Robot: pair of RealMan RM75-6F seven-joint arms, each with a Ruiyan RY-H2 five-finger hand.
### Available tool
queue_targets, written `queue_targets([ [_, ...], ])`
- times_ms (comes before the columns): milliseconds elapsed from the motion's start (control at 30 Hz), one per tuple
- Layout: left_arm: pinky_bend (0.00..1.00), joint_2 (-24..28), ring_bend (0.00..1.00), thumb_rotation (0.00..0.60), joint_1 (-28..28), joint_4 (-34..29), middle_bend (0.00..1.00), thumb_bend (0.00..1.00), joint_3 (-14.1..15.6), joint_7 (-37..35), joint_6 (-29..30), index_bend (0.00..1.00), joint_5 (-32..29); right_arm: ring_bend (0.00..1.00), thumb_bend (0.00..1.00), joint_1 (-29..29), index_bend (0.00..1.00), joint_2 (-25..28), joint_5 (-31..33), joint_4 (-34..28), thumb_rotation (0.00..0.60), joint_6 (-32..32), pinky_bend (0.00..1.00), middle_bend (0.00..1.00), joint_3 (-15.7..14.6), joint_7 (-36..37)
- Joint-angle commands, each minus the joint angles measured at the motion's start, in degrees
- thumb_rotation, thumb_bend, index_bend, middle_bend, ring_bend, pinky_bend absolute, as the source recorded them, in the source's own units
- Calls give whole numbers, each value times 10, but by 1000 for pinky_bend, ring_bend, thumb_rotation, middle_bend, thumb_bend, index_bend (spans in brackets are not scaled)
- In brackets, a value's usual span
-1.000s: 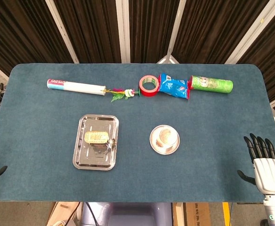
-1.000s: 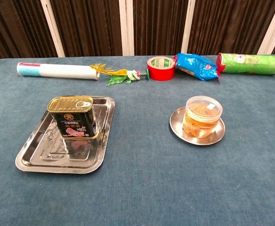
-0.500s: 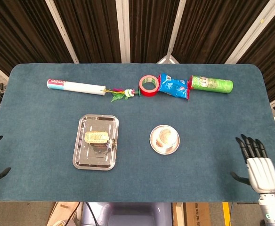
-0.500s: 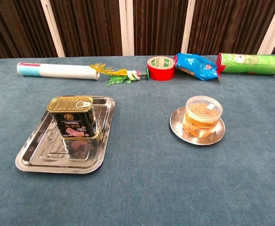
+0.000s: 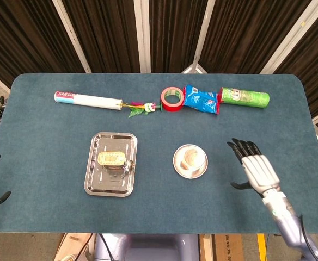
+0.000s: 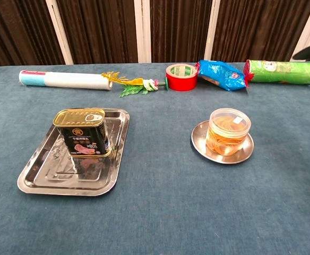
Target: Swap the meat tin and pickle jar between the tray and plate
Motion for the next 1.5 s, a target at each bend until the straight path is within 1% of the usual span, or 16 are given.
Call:
queue_targets([
  [33, 51, 1, 0, 600, 1, -1, 0, 196, 0, 0, 1, 154, 0, 0, 63, 63, 15, -28, 101, -22, 600, -33, 0, 25, 23, -76],
  [133, 51, 1, 0, 600, 2, -2, 0, 196, 1, 1, 2, 154, 1, 0, 63, 95, 15, -50, 149, -21, 600, -40, 0, 25, 27, -106],
  [233, 51, 1, 0, 600, 3, -3, 0, 196, 0, 3, 1, 154, -3, 0, 64, 130, 15, -80, 192, -12, 600, -33, 0, 26, 27, -149],
  [400, 51, 2, 0, 600, 3, -3, 0, 196, -4, 3, 0, 154, -12, 0, 63, 182, 15, -126, 261, 15, 600, -24, 0, 26, 25, -202],
  [600, 51, 2, 0, 600, 3, -4, 0, 195, -9, 7, -2, 154, -23, 0, 64, 225, 15, -164, 314, 49, 600, -19, 0, 26, 27, -229],
  [700, 51, 2, 0, 600, 2, -4, 0, 196, -11, 8, -4, 156, -29, 0, 64, 241, 15, -176, 335, 60, 600, -17, 0, 26, 23, -238],
  [800, 51, 1, 0, 600, 2, -3, 0, 195, -13, 11, -5, 162, -32, 2, 64, 254, 34, -182, 351, 68, 600, -18, 0, 28, 16, -248],
  [867, 54, 1, 0, 600, 2, -5, 0, 195, -13, 12, -6, 165, -34, 20, 64, 261, 64, -187, 359, 73, 600, -16, 0, 47, 11, -252],
  [1033, 56, 1, 0, 600, 3, -7, 0, 196, -14, 13, -4, 166, -35, 90, 64, 271, 115, -196, 359, 79, 600, -6, 0, 110, 1, -255],
  [1200, 56, 1, 0, 600, 4, -8, 0, 195, -14, 13, -5, 167, -37, 161, 64, 279, 189, -209, 358, 92, 600, 9, 0, 169, -6, -261],
  [1300, 59, 2, 0, 600, 4, -8, 0, 195, -15, 13, -3, 168, -37, 194, 64, 281, 208, -216, 359, 101, 600, 14, 0, 189, -10, -260],
  [1500, 62, 0, 0, 600, 4, -8, 0, 196, -17, 15, -4, 168, -41, 216, 63, 282, 220, -232, 357, 127, 600, 16, 0, 199, -23, -258],
])
